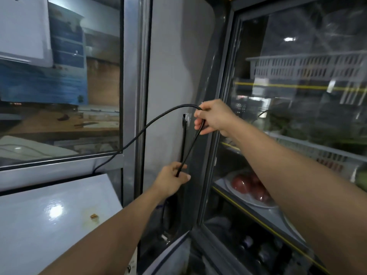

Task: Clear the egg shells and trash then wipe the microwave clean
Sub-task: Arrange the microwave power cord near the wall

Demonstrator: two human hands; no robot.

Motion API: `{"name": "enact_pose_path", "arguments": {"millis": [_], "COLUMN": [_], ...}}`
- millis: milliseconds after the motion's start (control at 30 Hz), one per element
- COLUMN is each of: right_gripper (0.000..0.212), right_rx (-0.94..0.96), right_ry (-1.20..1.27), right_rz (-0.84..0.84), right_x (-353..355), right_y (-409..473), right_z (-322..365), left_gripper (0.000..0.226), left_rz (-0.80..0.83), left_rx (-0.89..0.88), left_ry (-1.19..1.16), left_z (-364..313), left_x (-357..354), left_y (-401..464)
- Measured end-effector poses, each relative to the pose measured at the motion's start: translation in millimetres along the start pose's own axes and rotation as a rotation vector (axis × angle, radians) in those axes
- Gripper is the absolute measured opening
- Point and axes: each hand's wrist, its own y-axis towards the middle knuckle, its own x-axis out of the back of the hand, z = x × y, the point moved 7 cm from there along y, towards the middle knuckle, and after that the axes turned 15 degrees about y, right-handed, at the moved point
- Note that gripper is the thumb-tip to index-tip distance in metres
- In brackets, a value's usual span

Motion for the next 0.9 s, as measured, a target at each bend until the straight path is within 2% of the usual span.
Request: {"name": "enact_pose_path", "arguments": {"millis": [133, 300, 433, 600, 733, 900], "right_gripper": [0.025, 0.026, 0.025, 0.022, 0.020, 0.017], "right_rx": [0.029, 0.050, 0.037, -0.018, -0.036, 0.010], "right_ry": [-0.013, 0.015, 0.085, 0.251, 0.351, 0.407], "right_rz": [-0.015, -0.031, -0.039, -0.037, -0.037, -0.018], "right_x": [3, 11, 14, 11, 11, 12], "right_y": [21, 40, 51, 60, 63, 60], "right_z": [7, 3, -6, -30, -52, -66], "left_gripper": [0.013, 0.009, 0.003, 0.015, 0.008, 0.040], "left_rz": [-0.055, -0.166, -0.222, -0.297, -0.335, -0.316], "left_rx": [0.032, 0.068, 0.058, 0.056, 0.113, 0.154], "left_ry": [-0.125, -0.203, -0.066, 0.136, 0.174, 0.363], "left_z": [5, 8, 3, 2, 22, 40], "left_x": [12, 47, 80, 131, 161, 171], "left_y": [2, 8, 12, 20, 27, 50]}}
